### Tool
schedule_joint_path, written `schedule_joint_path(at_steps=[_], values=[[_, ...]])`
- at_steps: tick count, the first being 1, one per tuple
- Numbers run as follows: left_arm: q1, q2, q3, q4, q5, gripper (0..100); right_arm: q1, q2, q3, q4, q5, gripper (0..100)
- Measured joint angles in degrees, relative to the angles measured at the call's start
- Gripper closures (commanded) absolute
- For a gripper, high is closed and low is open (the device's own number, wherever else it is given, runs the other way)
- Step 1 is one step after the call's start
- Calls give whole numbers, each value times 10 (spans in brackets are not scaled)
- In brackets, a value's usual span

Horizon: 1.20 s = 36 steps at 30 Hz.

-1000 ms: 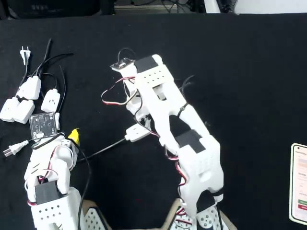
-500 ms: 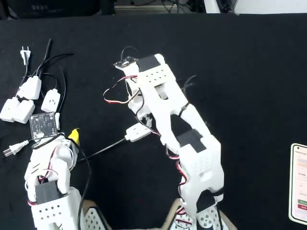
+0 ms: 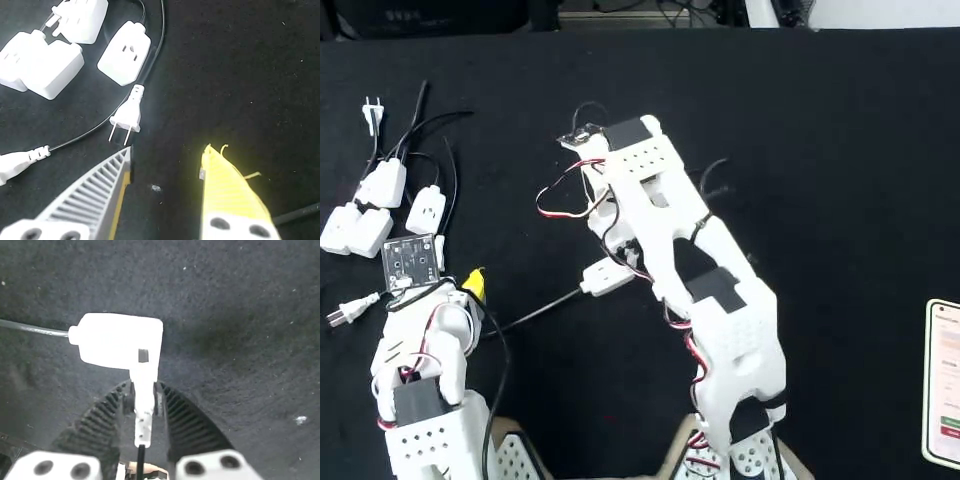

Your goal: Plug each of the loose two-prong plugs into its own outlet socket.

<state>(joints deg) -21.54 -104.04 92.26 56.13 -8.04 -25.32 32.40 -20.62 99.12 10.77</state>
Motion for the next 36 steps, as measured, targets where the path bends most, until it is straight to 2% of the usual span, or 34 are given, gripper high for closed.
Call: schedule_joint_path(at_steps=[12,25,36], values=[[-3,0,0,0,0,770,0,16,-38,1,0,988],[-3,0,0,0,0,770,1,34,-56,2,40,988],[-3,0,0,0,0,770,-18,-74,97,2,67,988]])
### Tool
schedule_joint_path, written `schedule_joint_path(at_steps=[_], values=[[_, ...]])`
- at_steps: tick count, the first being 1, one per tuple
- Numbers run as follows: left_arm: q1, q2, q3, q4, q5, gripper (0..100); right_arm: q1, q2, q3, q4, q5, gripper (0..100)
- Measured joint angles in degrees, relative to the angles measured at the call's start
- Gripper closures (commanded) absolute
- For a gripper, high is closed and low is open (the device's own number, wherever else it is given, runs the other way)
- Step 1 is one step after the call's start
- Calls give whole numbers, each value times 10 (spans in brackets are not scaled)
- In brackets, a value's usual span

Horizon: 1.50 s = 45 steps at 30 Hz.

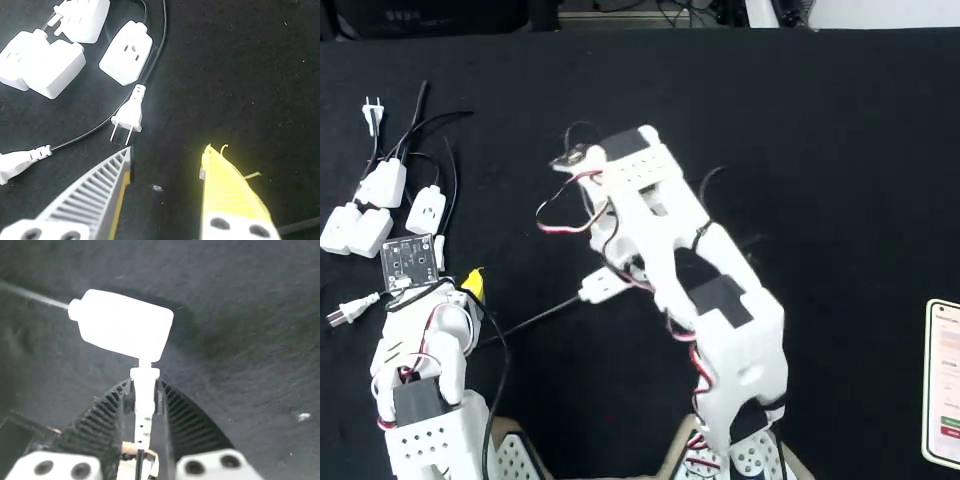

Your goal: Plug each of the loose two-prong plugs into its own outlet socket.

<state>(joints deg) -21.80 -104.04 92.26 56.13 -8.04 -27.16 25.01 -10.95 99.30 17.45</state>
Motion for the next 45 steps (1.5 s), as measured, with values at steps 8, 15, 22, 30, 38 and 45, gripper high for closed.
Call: schedule_joint_path(at_steps=[8,15,22,30,38,45], values=[[0,0,0,0,0,770,-3,-62,57,0,21,988],[0,0,0,0,0,770,-3,-83,84,0,45,988],[0,0,0,0,0,770,-3,-74,65,0,20,988],[0,0,0,0,0,770,-3,-74,42,0,5,988],[0,0,0,0,0,770,-3,-45,42,0,4,988],[0,0,0,0,0,770,-3,19,-4,0,-10,988]])
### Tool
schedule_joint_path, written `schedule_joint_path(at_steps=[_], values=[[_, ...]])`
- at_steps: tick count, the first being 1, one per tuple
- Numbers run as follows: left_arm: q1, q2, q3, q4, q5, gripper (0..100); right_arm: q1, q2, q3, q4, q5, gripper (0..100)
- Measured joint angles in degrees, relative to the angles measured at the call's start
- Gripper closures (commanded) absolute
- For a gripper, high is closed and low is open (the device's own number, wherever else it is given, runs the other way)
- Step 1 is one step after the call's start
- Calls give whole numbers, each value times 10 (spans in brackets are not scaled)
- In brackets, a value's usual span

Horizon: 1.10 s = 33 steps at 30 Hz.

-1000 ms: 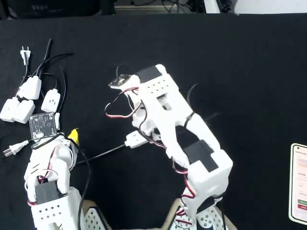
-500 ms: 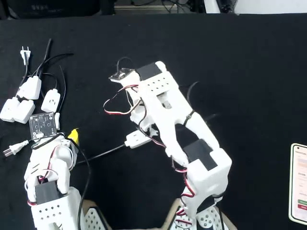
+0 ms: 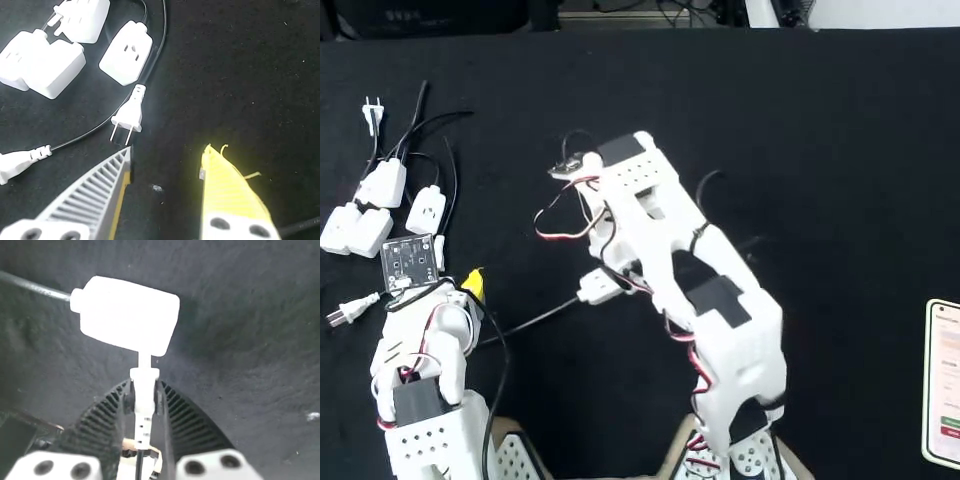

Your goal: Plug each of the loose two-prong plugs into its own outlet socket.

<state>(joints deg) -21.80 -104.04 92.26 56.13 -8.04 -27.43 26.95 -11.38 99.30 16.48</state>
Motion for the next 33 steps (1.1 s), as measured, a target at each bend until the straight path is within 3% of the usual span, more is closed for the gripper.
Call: schedule_joint_path(at_steps=[12,17,20,25,29,33], values=[[0,0,0,0,0,770,5,9,-11,0,-2,988],[0,0,0,0,0,770,5,-88,83,0,4,988],[0,0,0,0,0,770,8,-161,170,-17,45,988],[0,0,0,0,0,770,65,-291,345,-153,135,988],[0,0,0,0,0,770,159,-399,474,-303,161,988],[0,0,0,0,0,770,194,-433,592,-435,164,988]])
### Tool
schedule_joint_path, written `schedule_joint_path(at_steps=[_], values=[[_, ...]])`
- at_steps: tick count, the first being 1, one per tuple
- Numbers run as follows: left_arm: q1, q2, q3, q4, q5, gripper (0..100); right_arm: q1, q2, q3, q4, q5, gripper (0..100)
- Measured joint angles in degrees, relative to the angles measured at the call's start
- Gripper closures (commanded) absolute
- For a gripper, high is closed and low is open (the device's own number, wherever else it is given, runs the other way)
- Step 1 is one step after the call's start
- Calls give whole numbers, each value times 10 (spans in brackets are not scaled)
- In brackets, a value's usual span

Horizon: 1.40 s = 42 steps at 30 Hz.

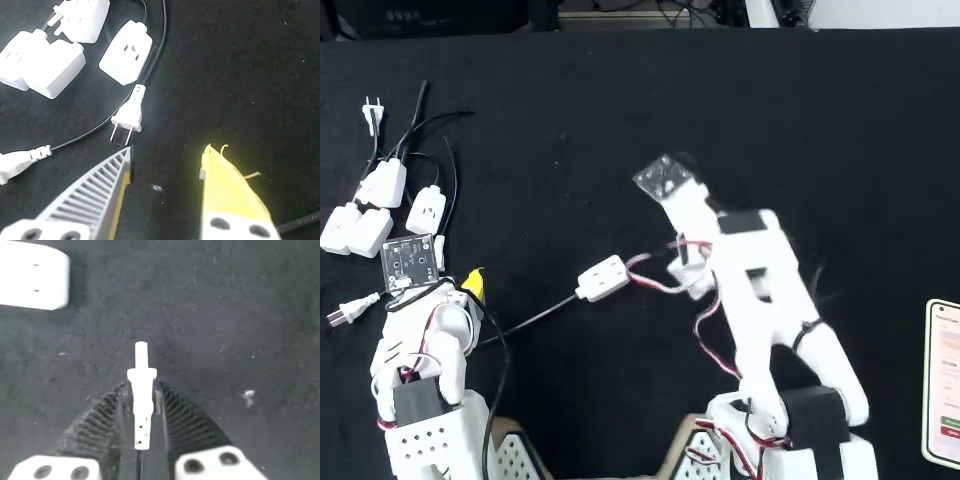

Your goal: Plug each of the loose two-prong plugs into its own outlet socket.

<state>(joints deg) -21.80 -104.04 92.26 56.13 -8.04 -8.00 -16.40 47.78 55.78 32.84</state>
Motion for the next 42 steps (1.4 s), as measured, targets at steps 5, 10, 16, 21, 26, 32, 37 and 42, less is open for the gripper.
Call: schedule_joint_path(at_steps=[5,10,16,21,26,32,37,42], values=[[0,0,0,0,0,770,3,-1,55,-55,0,982],[0,0,0,0,0,770,3,-1,55,-24,0,880],[0,0,0,0,0,770,5,-1,56,18,42,913],[0,0,0,0,0,770,32,-1,56,18,62,907],[0,0,0,0,0,770,35,-1,56,18,66,907],[0,0,0,0,-2,770,35,-1,56,7,66,907],[0,0,0,0,-2,770,35,-1,76,-5,66,907],[0,0,0,0,-2,770,23,-2,113,-56,64,910]])
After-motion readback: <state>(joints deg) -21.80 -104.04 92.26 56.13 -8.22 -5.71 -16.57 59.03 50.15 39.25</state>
